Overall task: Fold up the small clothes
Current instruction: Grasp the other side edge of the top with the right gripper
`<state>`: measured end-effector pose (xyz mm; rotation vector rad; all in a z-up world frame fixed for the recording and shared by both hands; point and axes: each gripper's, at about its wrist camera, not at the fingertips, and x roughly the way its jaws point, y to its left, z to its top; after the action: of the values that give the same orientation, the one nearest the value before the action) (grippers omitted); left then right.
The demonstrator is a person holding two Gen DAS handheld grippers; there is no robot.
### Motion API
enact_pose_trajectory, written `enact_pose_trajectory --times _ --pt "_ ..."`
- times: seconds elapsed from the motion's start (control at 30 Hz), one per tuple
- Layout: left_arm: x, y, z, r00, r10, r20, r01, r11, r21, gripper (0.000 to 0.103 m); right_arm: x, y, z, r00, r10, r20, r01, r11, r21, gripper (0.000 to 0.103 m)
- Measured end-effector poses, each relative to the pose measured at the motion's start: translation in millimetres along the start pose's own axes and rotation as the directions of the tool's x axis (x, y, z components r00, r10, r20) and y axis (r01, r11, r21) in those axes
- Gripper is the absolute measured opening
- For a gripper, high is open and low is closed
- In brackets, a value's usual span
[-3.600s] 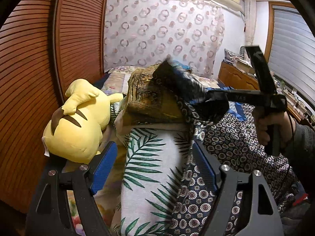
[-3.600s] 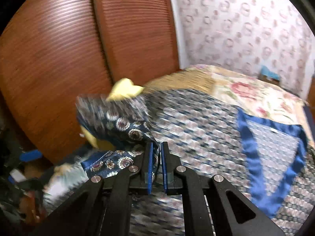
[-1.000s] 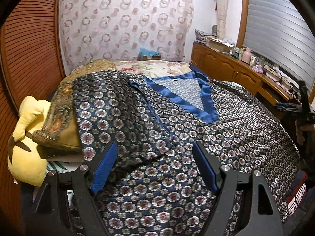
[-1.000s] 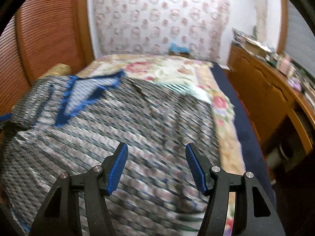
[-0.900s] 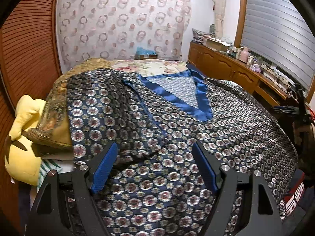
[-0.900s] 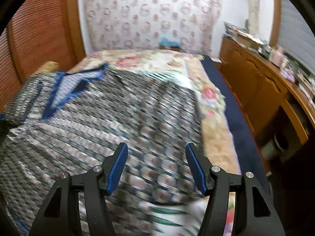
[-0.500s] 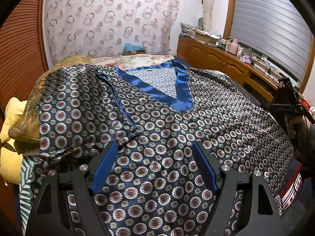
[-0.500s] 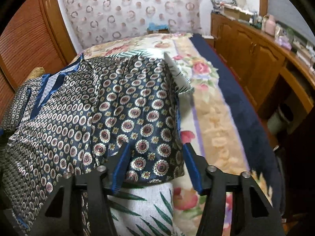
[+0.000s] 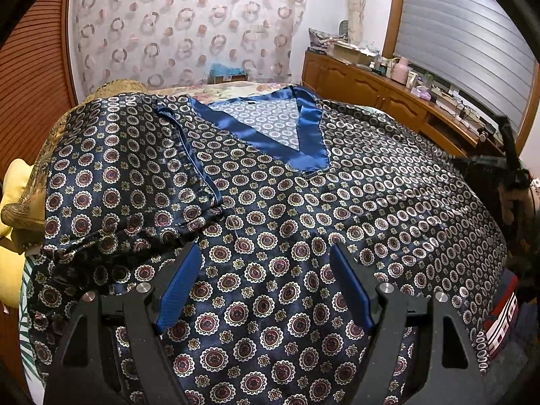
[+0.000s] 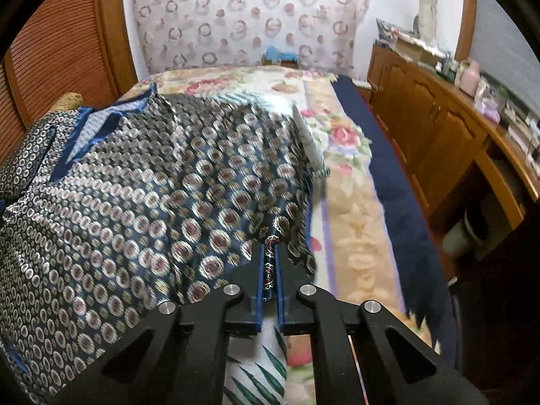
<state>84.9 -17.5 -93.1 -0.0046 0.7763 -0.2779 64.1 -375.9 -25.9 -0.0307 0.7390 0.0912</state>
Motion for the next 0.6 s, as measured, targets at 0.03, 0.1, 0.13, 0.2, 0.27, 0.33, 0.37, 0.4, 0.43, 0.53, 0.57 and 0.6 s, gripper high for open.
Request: enact_pose_trajectory --times 0.03,0.1,0.13,0.2,0.27,0.33,0.37,0.4,0.43,0.53,0.57,0.6 --pt "1 0 -1 1.0 0.002 -0.003 -0.002 1.0 0.001 0.079 -5 5 1 1.0 0.003 0.025 -0.002 1.0 -0.009 0.004" --pt "3 -1 -2 1.0 0.009 -0.009 -0.009 1.0 0.005 0.079 -18 14 7 0.997 0.028 0.075 -0.026 0.999 -0.029 0.004" --pt "4 -1 -2 1.0 0.015 -0.01 -0.015 1.0 0.005 0.079 -24 21 10 0.995 0.038 0.097 -0.034 0.999 -0.041 0.004" --pt "4 -1 -3 1.0 0.023 -0.006 -0.023 1.0 0.007 0.079 -37 39 15 0.987 0.07 0.141 -0.059 0.995 -0.085 0.004" --pt "3 -2 -4 1.0 0.026 -0.002 -0.026 1.0 0.011 0.079 -44 57 16 0.982 0.104 0.155 -0.084 0.988 -0.128 0.004" --pt "3 -2 -4 1.0 0.029 0.0 -0.029 0.999 0.016 0.079 -49 74 12 0.98 0.131 0.147 -0.107 0.981 -0.161 0.004" --pt "3 -3 -4 1.0 0.03 0.001 -0.03 0.999 0.017 0.079 -49 82 10 0.98 0.147 0.138 -0.122 0.978 -0.172 0.004" --pt "3 -3 -5 0.999 0.032 0.002 -0.032 0.999 0.02 0.079 -47 88 8 0.979 0.161 0.125 -0.137 0.974 -0.18 0.004" --pt "3 -4 -4 0.999 0.034 0.003 -0.034 0.999 0.021 0.079 -45 91 6 0.98 0.167 0.11 -0.145 0.972 -0.185 0.004" --pt "3 -5 -5 0.999 0.035 0.007 -0.036 0.999 0.022 0.079 -38 96 -1 0.981 0.184 0.068 -0.169 0.968 -0.185 0.004" --pt "3 -5 -5 0.999 0.035 0.009 -0.035 0.999 0.021 0.079 -32 95 1 0.981 0.188 0.052 -0.176 0.968 -0.18 0.004" --pt "3 -5 -5 0.999 0.035 0.01 -0.035 0.999 0.02 0.079 -28 94 3 0.981 0.189 0.04 -0.179 0.968 -0.175 0.004"
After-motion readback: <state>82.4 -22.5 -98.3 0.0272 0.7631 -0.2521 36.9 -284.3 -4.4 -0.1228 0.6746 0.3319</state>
